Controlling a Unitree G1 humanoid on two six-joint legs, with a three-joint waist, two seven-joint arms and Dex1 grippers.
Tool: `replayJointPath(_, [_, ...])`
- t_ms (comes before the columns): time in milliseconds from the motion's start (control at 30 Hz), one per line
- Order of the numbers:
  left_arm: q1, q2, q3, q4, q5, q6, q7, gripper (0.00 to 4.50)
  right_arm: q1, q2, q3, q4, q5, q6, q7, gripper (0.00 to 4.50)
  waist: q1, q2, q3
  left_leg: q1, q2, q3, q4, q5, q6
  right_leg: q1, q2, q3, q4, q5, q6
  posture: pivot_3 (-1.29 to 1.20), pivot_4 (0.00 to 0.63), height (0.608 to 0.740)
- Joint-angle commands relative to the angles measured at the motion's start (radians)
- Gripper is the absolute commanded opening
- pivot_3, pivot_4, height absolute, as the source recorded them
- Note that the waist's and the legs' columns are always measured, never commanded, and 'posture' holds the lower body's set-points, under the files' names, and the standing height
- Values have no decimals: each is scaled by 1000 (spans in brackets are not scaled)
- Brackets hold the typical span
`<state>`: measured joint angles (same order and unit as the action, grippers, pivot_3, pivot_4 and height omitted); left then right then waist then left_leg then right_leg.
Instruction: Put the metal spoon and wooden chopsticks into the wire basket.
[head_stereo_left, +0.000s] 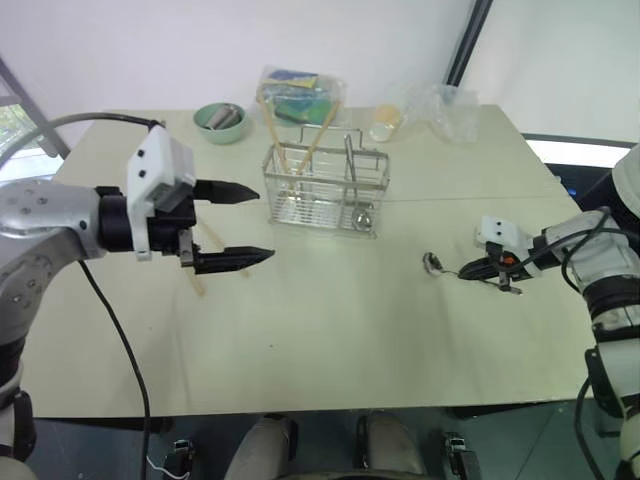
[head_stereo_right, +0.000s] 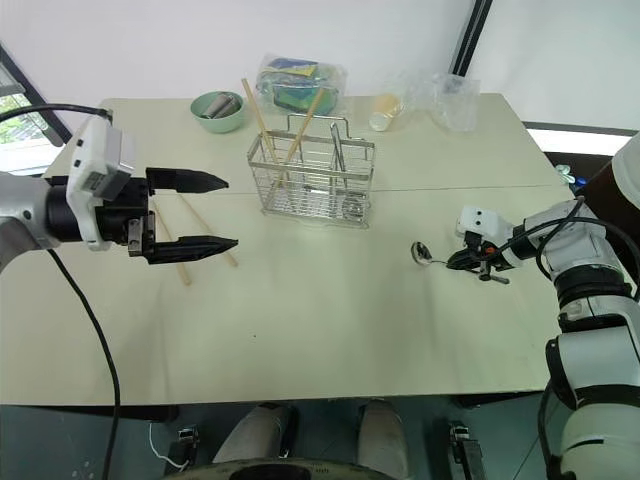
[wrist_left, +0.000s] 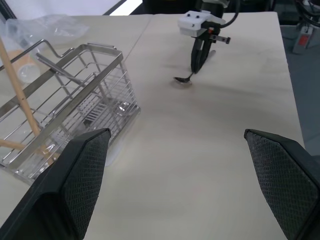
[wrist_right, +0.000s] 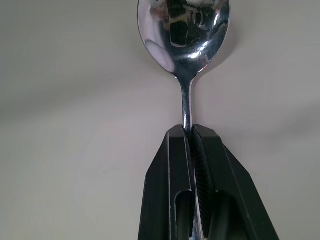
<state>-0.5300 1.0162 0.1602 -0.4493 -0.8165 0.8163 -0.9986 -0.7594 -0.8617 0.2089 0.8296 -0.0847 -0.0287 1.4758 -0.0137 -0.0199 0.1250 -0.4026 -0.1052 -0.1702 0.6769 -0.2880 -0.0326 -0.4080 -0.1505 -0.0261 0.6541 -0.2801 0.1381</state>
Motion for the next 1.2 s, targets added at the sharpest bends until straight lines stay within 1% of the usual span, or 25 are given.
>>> replayJointPath(33, [-37, -5, 19, 21, 17, -26, 12, 4500, 75, -13, -100, -303, 184, 103, 87, 55, 1, 1, 0, 0, 0, 0, 0, 0, 0, 0, 0, 0, 0, 0, 0, 0, 150, 643])
replayJointPath(100, [-39, -7, 20, 28, 22, -30, 15, 4500, 128, -16, -133, -454, 250, 185, 83, 55, 1, 1, 1, -1, 0, 0, 0, 0, 0, -1, 0, 0, 0, 0, 1, 0, 150, 643])
replayJointPath(167, [-45, -11, 17, 42, 36, -40, 17, 4500, 178, -3, -188, -656, 367, 324, 51, 55, 1, 1, 1, -1, 0, 0, 0, 0, 0, -1, -1, 0, 0, 0, 0, 0, 150, 643])
replayJointPath(233, [-49, -12, 15, 55, 47, -50, 15, 4500, 201, 11, -230, -796, 460, 448, 11, 55, 2, 0, 0, -1, 0, -1, 0, 0, 0, -1, -1, 0, 0, 0, 0, 0, 150, 643])
replayJointPath(333, [-62, -19, 9, 73, 62, -59, 11, 4500, 142, 78, -304, -933, 616, 662, -137, 55, 3, 0, 0, -1, 0, -1, 0, 0, 0, 0, -1, 0, 0, 0, 0, 0, 150, 643])
replayJointPath(400, [-74, -25, 1, 88, 71, -68, 10, 4500, 54, 167, -342, -967, 676, 746, -286, 55, 3, 0, 0, -1, 0, -1, 1, 0, 0, -1, -1, 0, -1, 0, -2, 0, 150, 643])
replayJointPath(467, [-87, -35, -9, 102, 83, -77, 11, 4500, -57, 281, -371, -946, 694, 788, -463, 55, 2, 0, 0, 0, 1, -1, 1, 0, 0, -1, -1, 1, 0, 0, -5, 0, 150, 643])
replayJointPath(533, [-96, -43, -14, 110, 92, -81, 9, 4500, -131, 357, -384, -910, 686, 804, -585, 55, 3, 0, 0, 0, 2, -1, 1, 0, 0, -1, 0, 1, 0, 1, -7, 0, 150, 643])
replayJointPath(600, [-107, -52, -19, 116, 98, -85, 11, 4500, -200, 434, -380, -840, 638, 766, -711, 55, 4, 0, 0, 1, 2, -3, 0, 0, 0, -5, 1, 0, 1, 2, -4, 0, 150, 643])
replayJointPath(667, [-113, -58, -20, 120, 103, -86, 13, 4500, -234, 475, -368, -784, 594, 717, -783, 55, 5, -2, -1, 0, 0, -3, 0, 0, 0, -7, 1, 0, 3, 3, -4, 0, 150, 643])
replayJointPath(700, [-117, -63, -18, 121, 103, -84, 17, 4500, -250, 498, -360, -738, 563, 675, -821, 55, 4, -3, -2, -1, -1, -3, 0, 1, 0, -9, 0, 0, 9, 3, -4, 0, 150, 643])
replayJointPath(800, [-120, -70, -10, 119, 105, -79, 27, 4500, -282, 551, -337, -605, 493, 548, -884, 55, 1, -5, -3, -6, -3, -3, 2, 1, 0, -17, -1, 0, 13, 6, -8, 0, 150, 643])
replayJointPath(967, [-108, -68, 11, 102, 101, -68, 43, 4500, -264, 578, -298, -451, 413, 383, -876, 55, -7, -6, -4, -6, -2, -1, 2, 1, 0, -18, 0, 0, 13, 6, -9, 0, 150, 643])
replayJointPath(1100, [-104, -66, 29, 91, 91, -57, 64, 4500, -242, 582, -288, -362, 377, 313, -880, 1415, -8, -6, -4, -6, -1, 0, 2, 1, 0, -19, 1, 0, 13, 6, -9, 0, 150, 643])
replayJointPath(1200, [-100, -65, 38, 88, 88, -51, 74, 4500, -237, 584, -284, -358, 364, 304, -889, 3050, -8, -6, -4, -5, -1, -1, 2, 1, 0, -19, 1, 0, 13, 6, -9, 0, 150, 643])
